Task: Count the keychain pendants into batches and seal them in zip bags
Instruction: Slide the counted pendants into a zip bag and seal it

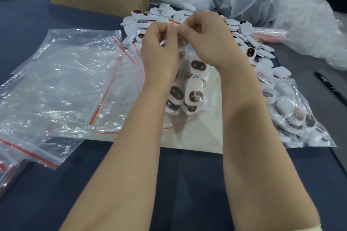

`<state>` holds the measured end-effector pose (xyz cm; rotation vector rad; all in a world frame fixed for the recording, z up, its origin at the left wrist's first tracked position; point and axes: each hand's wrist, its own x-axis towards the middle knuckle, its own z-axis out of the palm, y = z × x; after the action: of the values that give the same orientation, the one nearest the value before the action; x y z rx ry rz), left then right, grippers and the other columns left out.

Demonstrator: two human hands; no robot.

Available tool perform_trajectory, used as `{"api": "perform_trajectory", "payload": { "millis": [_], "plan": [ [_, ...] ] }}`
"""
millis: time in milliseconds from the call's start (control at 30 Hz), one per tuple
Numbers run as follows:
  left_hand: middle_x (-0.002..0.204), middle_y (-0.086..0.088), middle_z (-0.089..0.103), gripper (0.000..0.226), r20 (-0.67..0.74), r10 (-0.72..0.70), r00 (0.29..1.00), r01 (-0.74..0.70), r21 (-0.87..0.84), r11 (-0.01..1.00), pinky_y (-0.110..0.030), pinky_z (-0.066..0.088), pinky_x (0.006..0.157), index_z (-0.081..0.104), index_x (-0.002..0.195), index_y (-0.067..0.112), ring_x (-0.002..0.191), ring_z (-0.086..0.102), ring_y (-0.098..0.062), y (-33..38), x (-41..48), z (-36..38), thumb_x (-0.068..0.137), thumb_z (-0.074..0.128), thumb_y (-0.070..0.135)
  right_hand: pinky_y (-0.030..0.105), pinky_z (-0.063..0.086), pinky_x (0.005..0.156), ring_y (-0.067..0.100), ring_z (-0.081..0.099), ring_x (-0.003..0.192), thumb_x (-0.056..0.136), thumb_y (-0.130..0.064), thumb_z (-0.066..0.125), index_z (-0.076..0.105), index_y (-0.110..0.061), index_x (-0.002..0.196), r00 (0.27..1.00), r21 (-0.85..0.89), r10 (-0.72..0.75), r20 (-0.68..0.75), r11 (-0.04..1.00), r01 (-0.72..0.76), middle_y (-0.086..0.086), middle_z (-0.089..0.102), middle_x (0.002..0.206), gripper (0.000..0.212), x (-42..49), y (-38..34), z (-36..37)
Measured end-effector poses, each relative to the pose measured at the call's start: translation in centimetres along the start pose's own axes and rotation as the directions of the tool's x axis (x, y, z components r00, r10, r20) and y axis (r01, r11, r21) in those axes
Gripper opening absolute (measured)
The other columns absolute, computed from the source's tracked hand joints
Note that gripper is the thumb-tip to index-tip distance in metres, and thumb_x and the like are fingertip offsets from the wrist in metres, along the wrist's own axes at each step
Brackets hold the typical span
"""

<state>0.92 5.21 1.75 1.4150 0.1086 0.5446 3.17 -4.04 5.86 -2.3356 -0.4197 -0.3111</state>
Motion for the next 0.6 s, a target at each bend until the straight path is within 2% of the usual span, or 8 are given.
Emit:
{"api": "perform_trajectory", "payload": {
  "millis": [100,167,233,367,433,500,600],
  "plan": [
    [0.089,-0.014,0.068,0.020,-0.010,-0.027,1.000,0.027,-0.015,1.000,-0.053,0.052,0.083,0.056,0.078,0.017,0.091,0.066,-0.031,0.0,0.1,0.0,0.097,0.050,0.014,0.025,0.046,0.077,0.012,0.060,0.077,0.094,-0.019,0.056,0.065,-0.008,0.083,1.000,0.038,-0.010,-0.004,0.999,0.010,0.007,0.070,0.084,0.018,-0.1,0.1,0.0],
    [0.084,-0.012,0.067,0.020,-0.015,-0.035,0.999,0.035,-0.028,0.999,-0.053,0.052,0.083,0.055,0.078,0.016,0.090,0.065,-0.032,0.0,0.1,-0.1,0.097,0.049,0.013,0.018,0.042,0.068,0.003,0.052,0.065,0.091,-0.019,0.059,0.068,-0.006,0.083,1.000,0.055,-0.015,0.010,0.998,0.015,-0.001,0.065,0.074,0.017,-0.2,0.3,-0.3],
    [0.083,-0.012,0.066,0.019,-0.010,-0.032,0.999,0.032,-0.031,0.999,-0.052,0.053,0.082,0.055,0.079,0.014,0.089,0.065,-0.032,0.1,0.0,-0.1,0.097,0.049,0.013,0.015,0.037,0.062,0.001,0.046,0.060,0.089,-0.019,0.061,0.070,-0.008,0.085,1.000,0.047,-0.012,0.026,0.999,0.010,-0.005,0.061,0.072,0.015,-0.2,0.4,-0.6],
    [0.086,-0.010,0.064,0.013,0.086,-0.038,0.996,0.040,-0.024,0.999,-0.039,0.059,0.073,0.059,0.082,0.012,0.091,0.065,-0.030,0.2,0.1,-0.2,0.094,0.055,0.013,0.010,0.033,0.056,-0.001,0.044,0.055,0.090,-0.019,0.060,0.067,-0.010,0.084,1.000,0.035,-0.023,0.008,0.999,0.023,-0.004,0.058,0.070,0.012,-0.3,0.6,-0.8],
    [0.081,-0.006,0.063,0.013,0.096,-0.030,0.995,0.028,0.020,0.999,-0.038,0.058,0.074,0.060,0.080,0.014,0.079,0.064,-0.020,0.2,0.3,-0.5,0.093,0.058,0.012,0.014,0.035,0.057,0.002,0.044,0.059,0.091,-0.020,0.060,0.067,-0.008,0.087,1.000,0.023,-0.023,0.010,0.999,0.023,-0.002,0.058,0.071,0.014,-0.3,0.7,-0.7],
    [0.075,-0.004,0.061,0.016,0.069,-0.013,0.998,0.010,0.034,0.999,-0.041,0.057,0.077,0.058,0.077,0.016,0.070,0.060,-0.014,0.0,0.3,-0.5,0.093,0.058,0.011,0.012,0.034,0.055,0.003,0.043,0.057,0.091,-0.024,0.062,0.067,-0.010,0.088,1.000,0.014,-0.011,0.011,1.000,0.011,-0.007,0.053,0.066,0.015,-0.3,0.9,-0.6],
    [0.074,-0.003,0.061,0.018,0.042,-0.011,0.999,0.007,0.095,0.995,-0.047,0.053,0.084,0.056,0.076,0.019,0.078,0.062,-0.028,-0.2,0.0,-0.1,0.093,0.057,0.014,0.015,0.036,0.052,0.005,0.041,0.055,0.089,-0.030,0.064,0.068,-0.009,0.088,1.000,-0.036,0.020,0.022,0.999,-0.019,-0.009,0.047,0.060,0.021,-0.1,1.3,-0.7]
  ]
}}
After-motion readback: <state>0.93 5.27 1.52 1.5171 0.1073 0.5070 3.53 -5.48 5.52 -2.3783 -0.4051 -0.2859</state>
